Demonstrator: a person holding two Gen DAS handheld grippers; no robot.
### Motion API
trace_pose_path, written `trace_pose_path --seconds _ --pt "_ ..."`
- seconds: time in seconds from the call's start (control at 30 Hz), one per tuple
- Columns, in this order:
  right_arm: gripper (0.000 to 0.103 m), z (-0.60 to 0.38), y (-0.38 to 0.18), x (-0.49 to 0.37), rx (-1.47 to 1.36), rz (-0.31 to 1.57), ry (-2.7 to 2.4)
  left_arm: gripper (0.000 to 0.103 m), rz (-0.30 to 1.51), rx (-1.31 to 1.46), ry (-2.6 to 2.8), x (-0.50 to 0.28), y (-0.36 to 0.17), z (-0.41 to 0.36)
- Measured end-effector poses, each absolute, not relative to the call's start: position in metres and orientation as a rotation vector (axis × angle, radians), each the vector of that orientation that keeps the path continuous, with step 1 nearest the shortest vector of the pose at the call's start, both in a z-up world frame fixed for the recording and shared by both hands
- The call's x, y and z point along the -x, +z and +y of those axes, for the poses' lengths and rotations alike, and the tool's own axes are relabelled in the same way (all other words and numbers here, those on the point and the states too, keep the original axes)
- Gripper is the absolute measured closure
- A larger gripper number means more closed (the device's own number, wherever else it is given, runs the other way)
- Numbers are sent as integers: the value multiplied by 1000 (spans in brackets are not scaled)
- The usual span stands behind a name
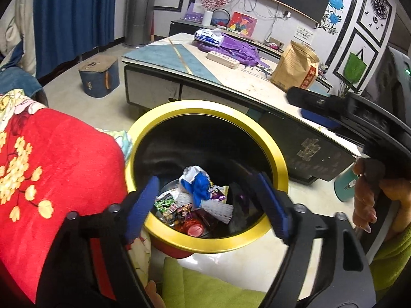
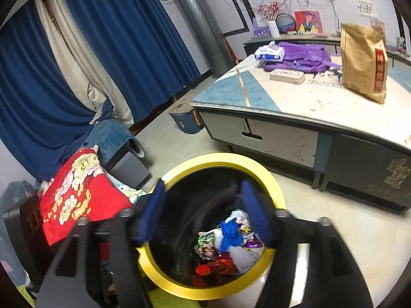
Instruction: Collect trash
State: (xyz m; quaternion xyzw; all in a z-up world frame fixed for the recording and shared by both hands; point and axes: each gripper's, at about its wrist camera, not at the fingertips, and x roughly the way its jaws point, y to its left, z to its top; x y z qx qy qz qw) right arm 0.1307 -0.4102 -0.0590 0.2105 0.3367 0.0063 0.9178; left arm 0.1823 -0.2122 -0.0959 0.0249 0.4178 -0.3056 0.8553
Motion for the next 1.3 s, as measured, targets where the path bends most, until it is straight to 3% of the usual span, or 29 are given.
trace_pose_path --seconds 0.13,0.37,0.8,1.3 --pt "22 -403 -51 -119 -376 666 11 12 861 -44 -595 -181 -89 -200" --pt "7 -383 -32 -96 -273 606 20 11 803 -26 -507 -172 -69 -170" --pt "7 -331 -17 -61 -175 579 78 11 689 35 -365 -140 -30 -106" --pt "6 -267 -12 -10 -76 351 55 11 480 39 -269 -69 -8 -48"
